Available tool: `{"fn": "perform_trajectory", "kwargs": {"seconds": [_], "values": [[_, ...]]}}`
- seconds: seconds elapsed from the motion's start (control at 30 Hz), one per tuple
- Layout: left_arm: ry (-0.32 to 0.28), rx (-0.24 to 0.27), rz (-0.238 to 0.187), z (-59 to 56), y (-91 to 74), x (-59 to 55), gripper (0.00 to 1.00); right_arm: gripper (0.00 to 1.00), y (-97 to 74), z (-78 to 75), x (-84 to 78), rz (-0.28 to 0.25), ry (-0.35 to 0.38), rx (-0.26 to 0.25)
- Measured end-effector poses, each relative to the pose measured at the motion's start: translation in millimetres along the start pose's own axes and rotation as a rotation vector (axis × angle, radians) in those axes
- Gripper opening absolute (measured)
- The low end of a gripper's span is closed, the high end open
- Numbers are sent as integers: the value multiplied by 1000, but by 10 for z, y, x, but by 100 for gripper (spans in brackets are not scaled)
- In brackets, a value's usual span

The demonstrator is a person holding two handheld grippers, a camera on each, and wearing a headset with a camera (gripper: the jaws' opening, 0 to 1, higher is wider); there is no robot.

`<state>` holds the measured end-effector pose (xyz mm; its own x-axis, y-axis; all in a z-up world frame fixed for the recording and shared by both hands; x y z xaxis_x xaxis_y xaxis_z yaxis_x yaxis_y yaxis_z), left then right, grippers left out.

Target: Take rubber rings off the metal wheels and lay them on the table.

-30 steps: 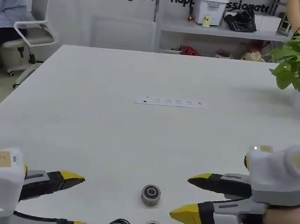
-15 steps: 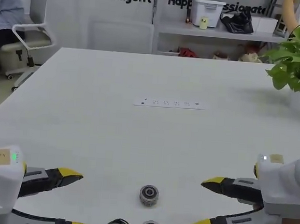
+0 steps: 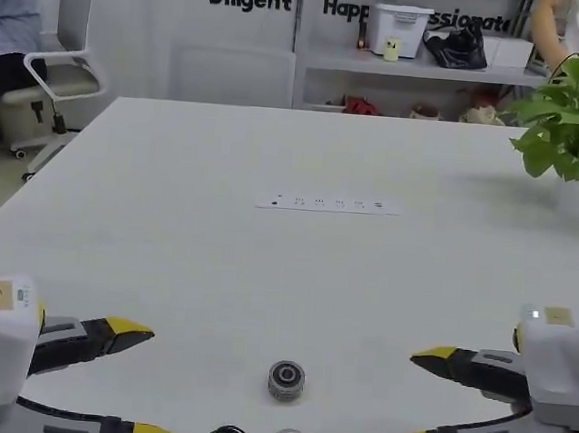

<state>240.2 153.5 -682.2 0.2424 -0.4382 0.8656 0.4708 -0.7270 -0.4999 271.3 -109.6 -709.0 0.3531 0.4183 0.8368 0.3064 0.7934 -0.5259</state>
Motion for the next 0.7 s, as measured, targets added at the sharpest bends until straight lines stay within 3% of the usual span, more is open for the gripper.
{"fn": "perform_trajectory", "kwargs": {"seconds": [0.3,0.7], "values": [[10,3,-4,13,-5,44,71,80,-55,-26,0,-28,9,-17],[9,-1,-11,-10,13,76,73,81,-74,9,-57,-18,4,-11]]}}
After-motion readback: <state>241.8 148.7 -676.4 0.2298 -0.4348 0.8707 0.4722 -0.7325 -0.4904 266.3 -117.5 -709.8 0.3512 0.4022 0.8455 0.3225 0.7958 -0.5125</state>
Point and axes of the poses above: the centre of the closed fingertips' face, and the gripper's own axes: y roughly forward along the fingers, z roughly to its left, x roughly out of its top, the point moved 5 cm from there along -y, roughly backward along the fingers, and after that the axes turned 3 degrees about z, right-handed, at the moved point
